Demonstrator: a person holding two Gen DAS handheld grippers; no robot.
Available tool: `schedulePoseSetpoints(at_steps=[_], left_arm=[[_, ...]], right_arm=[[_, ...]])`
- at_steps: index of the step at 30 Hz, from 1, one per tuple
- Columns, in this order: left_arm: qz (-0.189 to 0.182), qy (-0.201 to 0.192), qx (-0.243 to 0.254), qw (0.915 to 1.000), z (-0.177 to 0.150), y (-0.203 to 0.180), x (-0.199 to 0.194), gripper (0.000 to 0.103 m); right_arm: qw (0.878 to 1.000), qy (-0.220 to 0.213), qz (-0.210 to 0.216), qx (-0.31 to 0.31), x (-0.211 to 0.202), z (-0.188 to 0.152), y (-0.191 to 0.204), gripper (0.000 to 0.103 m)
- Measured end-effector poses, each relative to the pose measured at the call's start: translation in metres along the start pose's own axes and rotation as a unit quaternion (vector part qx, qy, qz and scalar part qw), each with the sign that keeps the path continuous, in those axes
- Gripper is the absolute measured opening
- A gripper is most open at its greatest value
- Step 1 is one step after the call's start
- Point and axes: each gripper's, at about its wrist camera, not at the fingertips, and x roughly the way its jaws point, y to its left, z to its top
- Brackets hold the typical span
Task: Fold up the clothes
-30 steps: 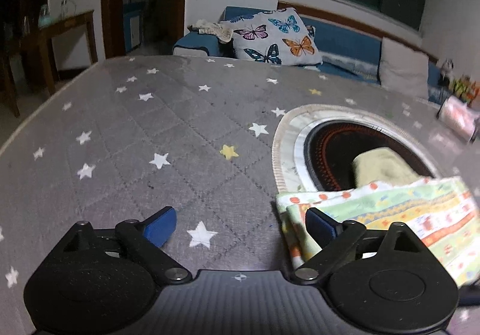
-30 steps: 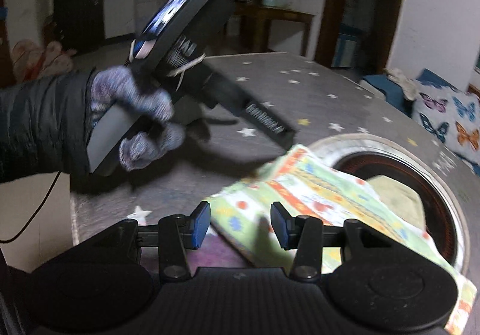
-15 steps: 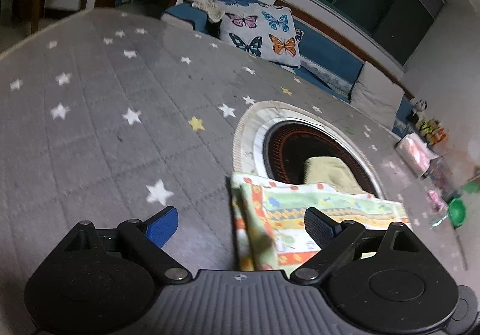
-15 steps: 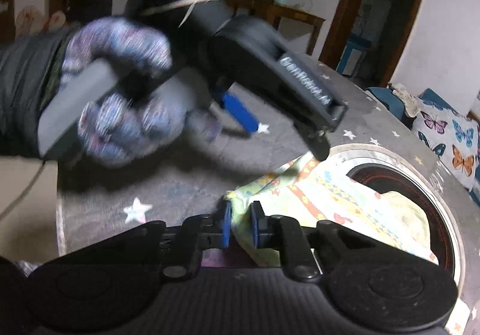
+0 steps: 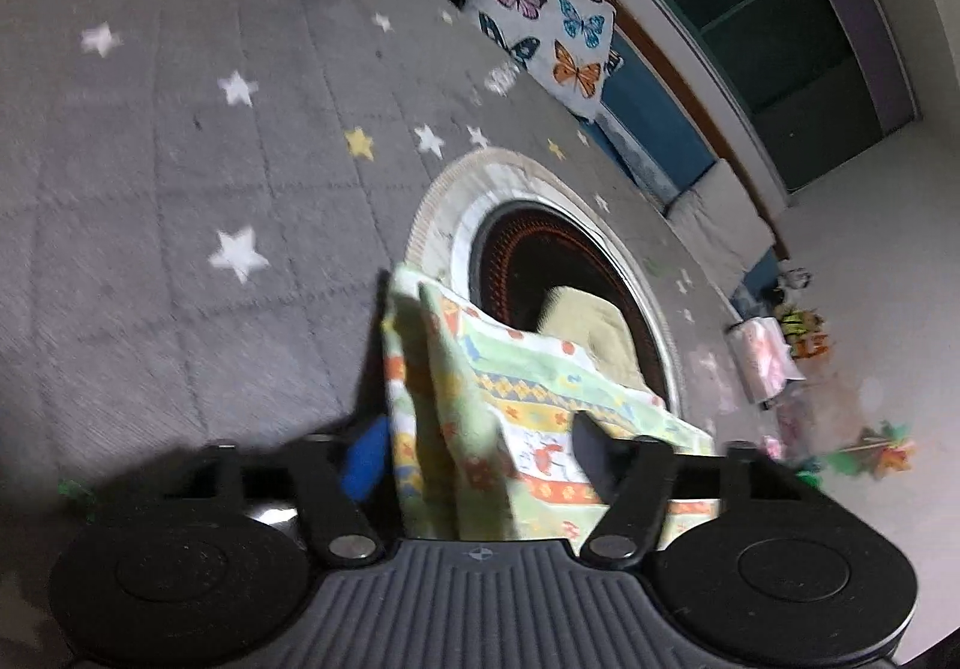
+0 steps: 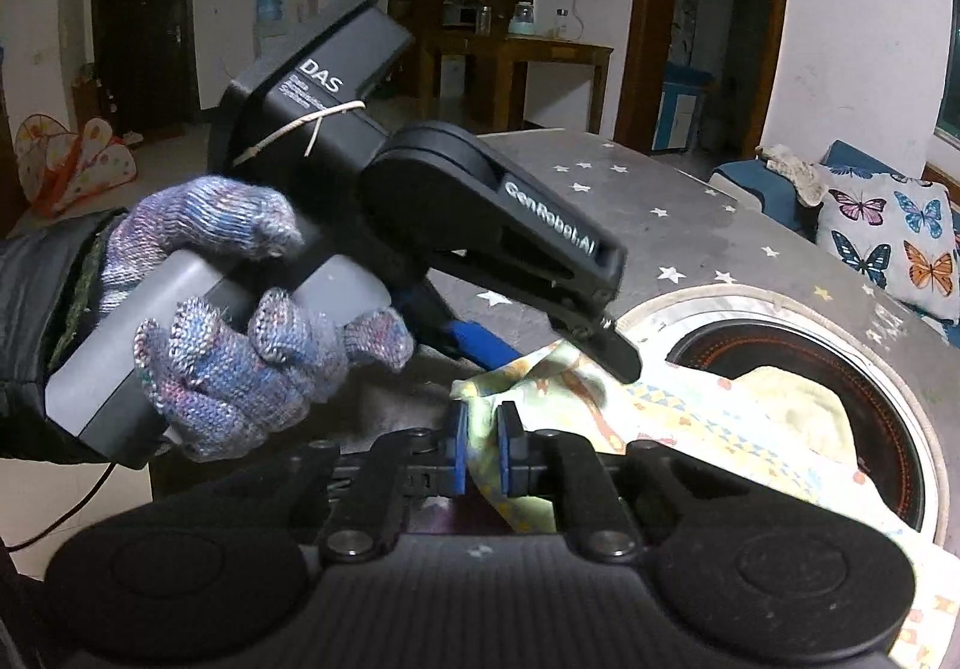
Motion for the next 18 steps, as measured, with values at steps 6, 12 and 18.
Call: schedulePoseSetpoints(at_steps=[6, 12, 18], left_arm=[[0.005, -0.003, -0.009, 0.9999, -0.001, 0.008, 0.003, 0.016], [0.014, -0.009, 0.000, 0.9999, -0.001, 0.007, 0.002, 0.016], [0.022, -0.013, 0.015, 0.9996, -0.002, 0.003, 0.002, 0.016]], right_arm=[[1.000, -0.003, 0.006, 0.015, -0.004, -0.001, -0.004, 0.013], [0.993, 0.000, -0.074, 0.095, -0.021, -0.026, -0.056, 0.016], [0.970, 0.005, -0.163, 0.182, -0.040, -0.054, -0.114, 0.018]])
